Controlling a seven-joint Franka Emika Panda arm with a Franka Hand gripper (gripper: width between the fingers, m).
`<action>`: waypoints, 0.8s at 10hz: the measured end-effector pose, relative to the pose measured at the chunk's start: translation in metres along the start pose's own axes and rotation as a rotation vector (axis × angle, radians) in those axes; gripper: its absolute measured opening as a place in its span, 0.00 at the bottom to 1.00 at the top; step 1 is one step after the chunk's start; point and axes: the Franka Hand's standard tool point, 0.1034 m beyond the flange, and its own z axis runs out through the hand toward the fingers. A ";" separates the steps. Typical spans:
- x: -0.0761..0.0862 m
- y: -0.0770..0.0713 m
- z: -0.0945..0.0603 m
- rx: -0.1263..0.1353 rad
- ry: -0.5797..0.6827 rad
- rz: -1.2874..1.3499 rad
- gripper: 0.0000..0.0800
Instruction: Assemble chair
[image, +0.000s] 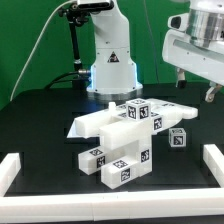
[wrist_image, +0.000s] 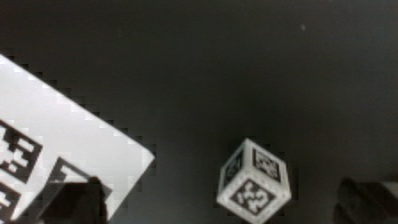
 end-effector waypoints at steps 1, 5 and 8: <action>0.001 0.000 0.007 0.000 0.004 -0.005 0.81; 0.012 -0.012 0.035 -0.013 0.022 -0.039 0.81; 0.026 -0.017 0.038 -0.011 0.010 -0.070 0.81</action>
Offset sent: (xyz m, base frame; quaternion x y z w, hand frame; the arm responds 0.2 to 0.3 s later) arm 0.0246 -0.0102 -0.0201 -0.0074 0.0340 -0.0069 0.9994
